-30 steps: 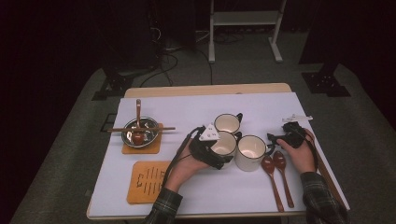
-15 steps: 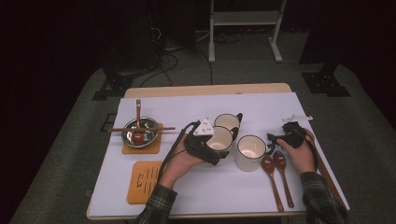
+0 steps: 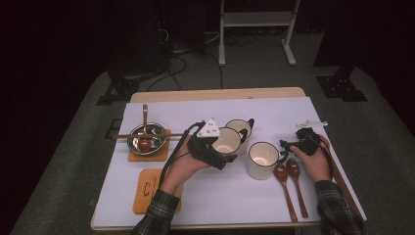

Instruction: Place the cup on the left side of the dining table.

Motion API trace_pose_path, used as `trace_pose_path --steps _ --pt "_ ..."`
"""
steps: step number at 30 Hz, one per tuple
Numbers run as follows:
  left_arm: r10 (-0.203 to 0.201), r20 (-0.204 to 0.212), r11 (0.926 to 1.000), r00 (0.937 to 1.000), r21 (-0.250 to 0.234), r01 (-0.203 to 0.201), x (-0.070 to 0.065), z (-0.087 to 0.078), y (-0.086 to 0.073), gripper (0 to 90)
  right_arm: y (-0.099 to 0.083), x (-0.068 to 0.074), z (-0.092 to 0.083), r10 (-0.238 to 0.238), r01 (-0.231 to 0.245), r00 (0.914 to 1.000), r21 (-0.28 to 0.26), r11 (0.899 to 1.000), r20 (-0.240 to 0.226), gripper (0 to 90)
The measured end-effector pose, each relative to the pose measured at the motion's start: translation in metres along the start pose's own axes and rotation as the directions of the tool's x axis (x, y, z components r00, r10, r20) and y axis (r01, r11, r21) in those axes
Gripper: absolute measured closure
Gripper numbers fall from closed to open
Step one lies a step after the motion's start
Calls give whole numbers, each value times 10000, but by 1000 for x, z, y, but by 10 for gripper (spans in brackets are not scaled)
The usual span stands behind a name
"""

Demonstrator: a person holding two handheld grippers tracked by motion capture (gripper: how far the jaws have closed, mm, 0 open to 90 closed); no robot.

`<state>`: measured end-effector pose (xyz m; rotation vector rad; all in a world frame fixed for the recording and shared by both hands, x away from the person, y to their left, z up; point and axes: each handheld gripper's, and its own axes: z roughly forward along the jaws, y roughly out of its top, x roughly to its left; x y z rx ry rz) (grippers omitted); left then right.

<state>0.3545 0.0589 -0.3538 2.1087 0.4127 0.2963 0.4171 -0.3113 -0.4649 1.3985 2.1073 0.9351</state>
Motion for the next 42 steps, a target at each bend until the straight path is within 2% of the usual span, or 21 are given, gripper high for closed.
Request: trace_pose_path --steps 5,8,18,22,25,32,39,42 --pt "79 -114 10000 9999 -9 -79 2 -7 4 33 0 0 0 0 0 10000 1 10000 0 182" --pt "-78 21 10000 10000 -41 78 6 -10 4 33 0 0 0 1 -1 10000 -1 10000 3 182" --pt "3 -149 10000 9999 -51 -3 19 -23 3 33 0 0 0 -2 2 10000 5 10000 5 182" --pt "-8 -99 9999 10000 -103 7 24 -30 2 33 0 0 0 -9 9 10000 0 10000 13 182" --pt "-46 -315 9999 9995 -154 42 28 -35 -1 33 0 0 0 -5 5 10000 -1 10000 15 182" --pt "-347 -426 9985 9985 -439 328 38 -48 -11 33 0 0 0 -7 7 10000 -6 10000 20 182" --pt "-460 -582 9986 9972 -294 444 46 -57 -23 33 0 0 0 -4 4 10000 -4 10000 27 182" --pt "-636 -644 9972 9959 -426 609 50 -60 -28 33 0 0 0 -3 3 10000 -5 10000 29 182"
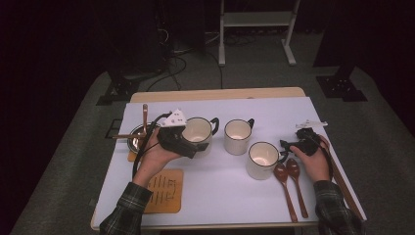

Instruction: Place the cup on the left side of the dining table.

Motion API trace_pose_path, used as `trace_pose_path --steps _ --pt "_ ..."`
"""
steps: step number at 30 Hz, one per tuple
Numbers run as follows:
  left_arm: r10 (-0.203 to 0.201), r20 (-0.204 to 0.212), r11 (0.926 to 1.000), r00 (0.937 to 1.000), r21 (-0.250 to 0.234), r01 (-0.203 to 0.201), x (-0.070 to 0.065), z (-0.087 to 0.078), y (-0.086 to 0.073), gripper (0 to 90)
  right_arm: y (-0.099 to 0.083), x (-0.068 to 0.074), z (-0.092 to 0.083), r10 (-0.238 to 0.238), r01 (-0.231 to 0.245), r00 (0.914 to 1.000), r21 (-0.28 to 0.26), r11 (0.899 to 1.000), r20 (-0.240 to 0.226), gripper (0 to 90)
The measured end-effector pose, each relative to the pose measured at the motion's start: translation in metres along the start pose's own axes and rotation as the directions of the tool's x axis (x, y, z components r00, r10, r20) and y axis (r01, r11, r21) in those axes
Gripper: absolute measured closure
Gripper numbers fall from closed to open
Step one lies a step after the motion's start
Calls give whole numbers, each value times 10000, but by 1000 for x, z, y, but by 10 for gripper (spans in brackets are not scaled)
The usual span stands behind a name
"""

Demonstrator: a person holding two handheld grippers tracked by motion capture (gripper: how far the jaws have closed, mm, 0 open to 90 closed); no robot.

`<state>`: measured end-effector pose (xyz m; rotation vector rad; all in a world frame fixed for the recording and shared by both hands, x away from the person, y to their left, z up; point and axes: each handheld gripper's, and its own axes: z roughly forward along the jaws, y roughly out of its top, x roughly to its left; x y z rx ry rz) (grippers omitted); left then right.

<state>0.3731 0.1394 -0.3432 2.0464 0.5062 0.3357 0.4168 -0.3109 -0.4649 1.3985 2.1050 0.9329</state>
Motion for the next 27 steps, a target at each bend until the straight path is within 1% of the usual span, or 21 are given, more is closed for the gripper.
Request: trace_pose_path --steps 4,6,8,9,11,16,17,19,27 --pt "-108 -82 9999 9999 27 108 5 -4 -7 33 0 0 0 2 -2 10000 -2 10000 -2 182" --pt "-127 -210 9999 9997 6 127 8 -6 -11 33 0 0 0 1 -1 10000 -2 10000 1 182" --pt "-234 -253 9997 9994 -2 234 10 -7 -15 33 0 0 0 0 0 10000 -4 10000 -4 182" --pt "-246 -276 9997 9993 -44 245 10 -6 -16 33 0 0 0 1 -1 10000 -1 10000 -7 182" --pt "-280 -269 9996 9992 51 281 13 -7 -19 33 0 0 0 0 0 10000 -3 10000 -3 182" --pt "-276 -443 9996 9986 97 281 18 -7 -29 33 0 0 0 7 -7 10000 -3 10000 0 182" --pt "-369 -446 9992 9983 100 374 19 -7 -32 33 0 0 0 10 -10 10000 -2 10000 0 182" --pt "-330 -442 9994 9985 130 336 21 -7 -35 33 0 0 0 8 -8 10000 -5 10000 1 182" --pt "-539 -576 9981 9969 260 555 28 -4 -51 33 0 0 0 10 -10 10000 -7 10000 1 182"
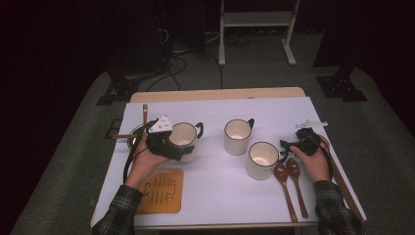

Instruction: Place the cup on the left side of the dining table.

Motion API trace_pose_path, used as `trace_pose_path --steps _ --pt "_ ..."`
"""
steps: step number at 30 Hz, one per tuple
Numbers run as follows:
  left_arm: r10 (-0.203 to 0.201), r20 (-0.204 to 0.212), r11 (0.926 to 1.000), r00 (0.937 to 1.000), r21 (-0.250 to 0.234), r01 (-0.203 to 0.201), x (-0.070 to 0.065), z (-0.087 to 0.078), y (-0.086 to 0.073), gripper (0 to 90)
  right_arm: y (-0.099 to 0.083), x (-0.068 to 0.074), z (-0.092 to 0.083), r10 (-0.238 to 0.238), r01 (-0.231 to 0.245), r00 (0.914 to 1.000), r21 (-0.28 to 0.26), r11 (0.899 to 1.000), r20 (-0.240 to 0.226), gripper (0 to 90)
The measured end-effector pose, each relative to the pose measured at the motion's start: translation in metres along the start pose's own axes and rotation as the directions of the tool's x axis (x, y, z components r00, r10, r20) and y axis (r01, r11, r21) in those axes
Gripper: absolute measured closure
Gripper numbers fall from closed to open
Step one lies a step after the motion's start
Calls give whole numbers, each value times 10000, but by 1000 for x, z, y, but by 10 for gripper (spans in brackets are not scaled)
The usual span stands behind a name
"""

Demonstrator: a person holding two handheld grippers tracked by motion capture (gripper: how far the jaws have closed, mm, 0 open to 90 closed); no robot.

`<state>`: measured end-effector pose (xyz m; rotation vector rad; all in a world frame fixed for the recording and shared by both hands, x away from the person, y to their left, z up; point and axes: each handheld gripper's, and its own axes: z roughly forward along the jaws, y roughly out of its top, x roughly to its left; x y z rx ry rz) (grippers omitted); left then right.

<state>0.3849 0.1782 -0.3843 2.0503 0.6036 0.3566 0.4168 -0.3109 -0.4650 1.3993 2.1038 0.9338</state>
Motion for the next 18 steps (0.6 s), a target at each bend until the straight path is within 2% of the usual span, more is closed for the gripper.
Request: trace_pose_path --steps 7,18 --pt "62 -80 9993 9999 358 -59 1 8 -8 33 0 0 0 -6 6 10000 -1 10000 -11 182" --pt "-70 -129 9981 9999 619 78 7 15 -18 33 0 0 0 -5 5 10000 5 10000 -14 182"
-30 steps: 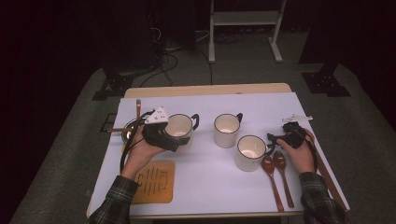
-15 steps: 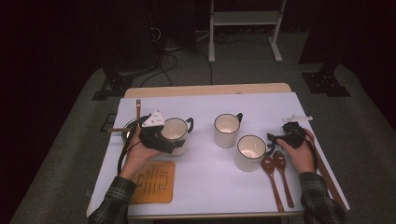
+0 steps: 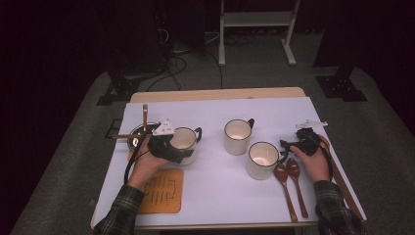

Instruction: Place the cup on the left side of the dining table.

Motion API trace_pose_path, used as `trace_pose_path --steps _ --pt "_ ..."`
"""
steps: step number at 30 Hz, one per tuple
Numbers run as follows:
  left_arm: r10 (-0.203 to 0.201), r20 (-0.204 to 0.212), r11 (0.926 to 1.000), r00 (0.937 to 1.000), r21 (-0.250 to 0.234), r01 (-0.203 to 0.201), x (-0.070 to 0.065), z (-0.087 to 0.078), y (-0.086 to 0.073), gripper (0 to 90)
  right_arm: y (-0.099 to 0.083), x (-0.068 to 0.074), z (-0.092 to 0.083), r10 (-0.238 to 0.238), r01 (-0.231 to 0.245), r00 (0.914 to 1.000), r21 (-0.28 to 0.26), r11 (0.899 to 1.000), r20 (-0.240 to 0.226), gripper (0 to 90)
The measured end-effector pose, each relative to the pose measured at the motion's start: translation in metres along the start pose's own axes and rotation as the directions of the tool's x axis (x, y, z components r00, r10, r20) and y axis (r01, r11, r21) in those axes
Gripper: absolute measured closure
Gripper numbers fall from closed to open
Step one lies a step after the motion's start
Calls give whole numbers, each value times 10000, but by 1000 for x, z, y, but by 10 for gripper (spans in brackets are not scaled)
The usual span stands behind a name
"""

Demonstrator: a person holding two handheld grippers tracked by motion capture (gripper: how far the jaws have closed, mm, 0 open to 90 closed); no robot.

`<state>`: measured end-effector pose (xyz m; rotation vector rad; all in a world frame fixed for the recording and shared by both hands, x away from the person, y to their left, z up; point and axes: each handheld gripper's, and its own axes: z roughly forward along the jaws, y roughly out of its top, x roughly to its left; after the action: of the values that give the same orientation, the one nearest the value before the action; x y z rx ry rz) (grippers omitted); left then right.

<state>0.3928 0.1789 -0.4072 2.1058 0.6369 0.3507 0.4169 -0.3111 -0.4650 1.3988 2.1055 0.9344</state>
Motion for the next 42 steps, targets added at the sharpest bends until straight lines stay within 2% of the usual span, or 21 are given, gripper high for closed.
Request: trace_pose_path --steps 11,25,31,42 --pt "-13 10 9996 10000 267 13 5 4 -6 33 0 0 0 7 -7 10000 -3 10000 -3 182" --pt "-82 103 9997 9999 226 80 6 0 -13 32 0 0 0 -1 1 10000 -7 10000 1 182" --pt "22 212 9997 9998 230 -27 8 -2 -16 32 0 0 0 -1 1 10000 -6 10000 1 182" --pt "162 99 9996 9998 222 -165 6 -4 -16 26 0 0 0 -9 9 10000 -10 10000 9 182"
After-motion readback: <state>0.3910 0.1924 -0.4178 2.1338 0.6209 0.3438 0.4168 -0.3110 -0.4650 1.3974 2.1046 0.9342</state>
